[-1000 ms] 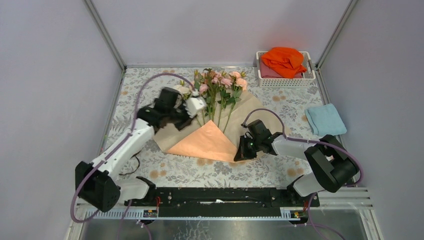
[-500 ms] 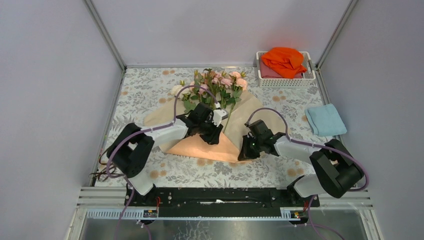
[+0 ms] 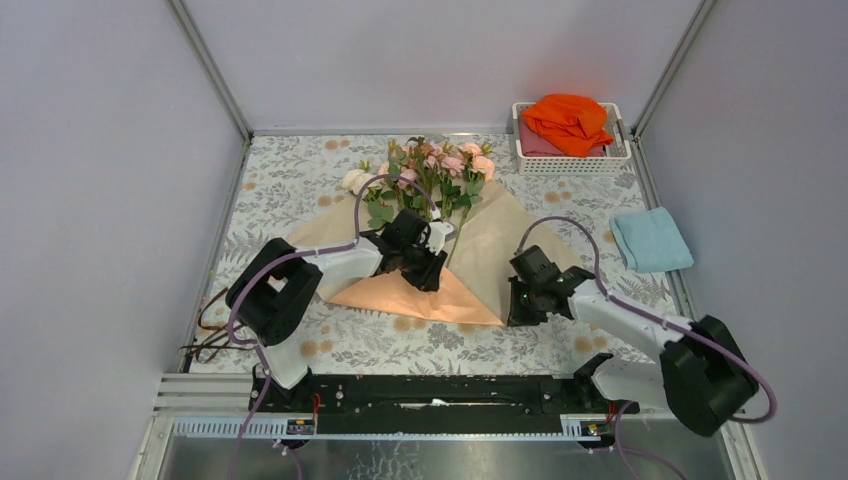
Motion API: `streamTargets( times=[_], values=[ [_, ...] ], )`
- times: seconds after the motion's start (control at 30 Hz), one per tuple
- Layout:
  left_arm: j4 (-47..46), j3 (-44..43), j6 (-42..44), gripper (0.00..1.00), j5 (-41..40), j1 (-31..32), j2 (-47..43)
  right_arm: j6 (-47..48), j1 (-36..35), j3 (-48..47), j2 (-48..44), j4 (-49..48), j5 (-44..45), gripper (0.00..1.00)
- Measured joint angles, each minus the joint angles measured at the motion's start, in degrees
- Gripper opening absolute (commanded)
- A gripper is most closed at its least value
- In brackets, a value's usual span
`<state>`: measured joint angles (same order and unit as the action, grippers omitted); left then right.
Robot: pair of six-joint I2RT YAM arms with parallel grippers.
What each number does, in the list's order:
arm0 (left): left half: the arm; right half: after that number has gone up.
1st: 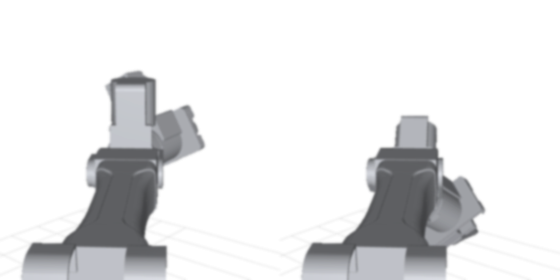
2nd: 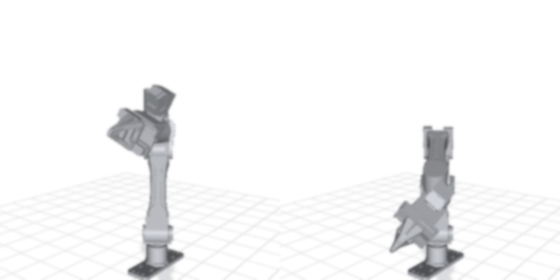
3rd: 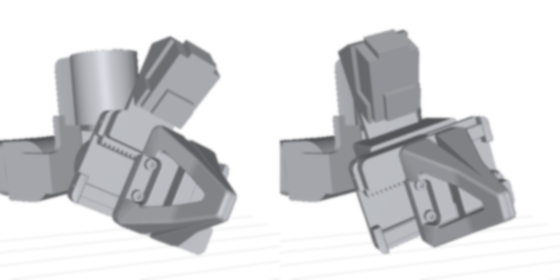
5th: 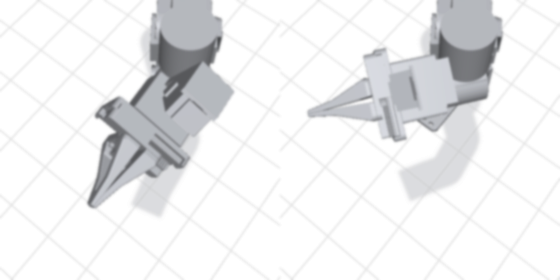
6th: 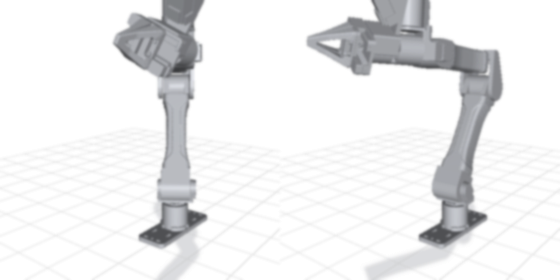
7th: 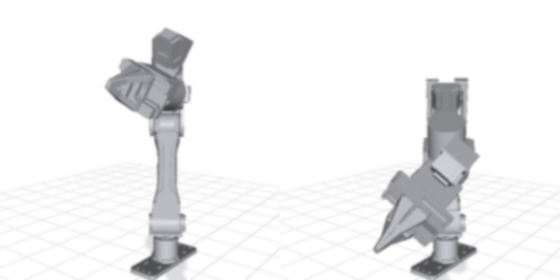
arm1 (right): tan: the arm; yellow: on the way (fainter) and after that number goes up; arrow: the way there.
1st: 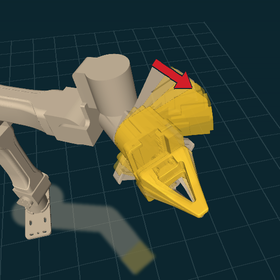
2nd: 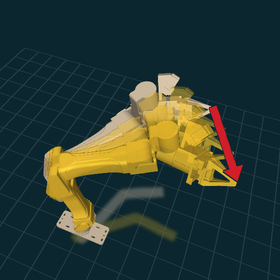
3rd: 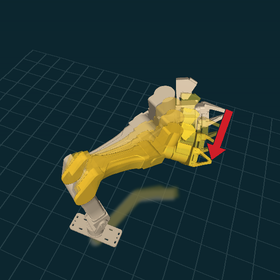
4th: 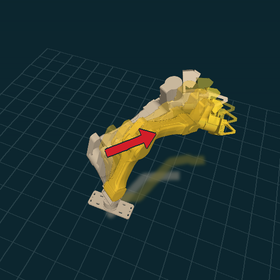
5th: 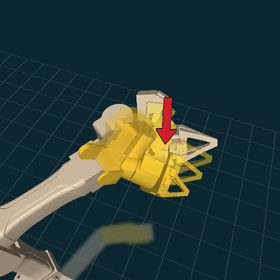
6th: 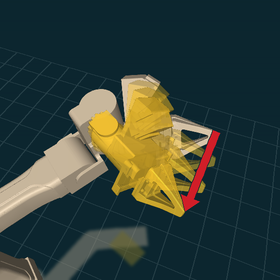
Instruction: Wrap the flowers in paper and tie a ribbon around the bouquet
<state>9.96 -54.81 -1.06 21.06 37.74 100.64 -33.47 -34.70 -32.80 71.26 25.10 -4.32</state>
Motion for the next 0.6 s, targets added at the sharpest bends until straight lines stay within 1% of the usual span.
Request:
streamTargets(
  times=[0.03,0.1,0.17,0.23,0.27,0.3,0.4,0.5,0.6],
  values=[
    [0.0,0.0,-0.1,0.42,0.1,0.0,0.0,-0.5,0.0,0.0,-1.8,1.6,1.1,0.22],
    [0.0,0.0,-0.3,0.41,0.4,0.0,0.0,-2.1,0.0,0.0,-5.5,3.9,2.9,0.32],
    [0.0,0.0,-0.5,0.41,0.7,0.0,0.0,-5.4,0.0,0.0,-9.7,5.0,3.7,0.38],
    [0.0,0.0,-0.6,0.42,0.8,0.0,0.0,-10.1,-0.7,0.5,-12.8,4.0,3.9,0.48],
    [0.0,0.0,-0.7,0.41,0.9,0.0,0.0,-13.1,-1.8,1.4,-14.2,2.2,4.3,0.56],
    [0.0,0.0,-0.8,0.41,0.9,0.0,0.0,-16.4,-3.6,2.7,-15.4,0.0,4.6,0.61],
    [-0.1,0.0,-1.1,0.42,1.2,-0.3,0.0,-27.1,-10.6,7.8,-16.0,-6.6,6.1,0.63],
    [-0.2,0.0,-1.5,0.41,1.7,-0.6,0.2,-38.4,-16.2,12.8,-13.4,-13.5,8.3,0.64],
    [-0.3,0.0,-2.0,0.41,2.6,-1.1,0.4,-45.6,-18.7,12.4,-8.7,-20.3,10.4,0.63]
  ],
)
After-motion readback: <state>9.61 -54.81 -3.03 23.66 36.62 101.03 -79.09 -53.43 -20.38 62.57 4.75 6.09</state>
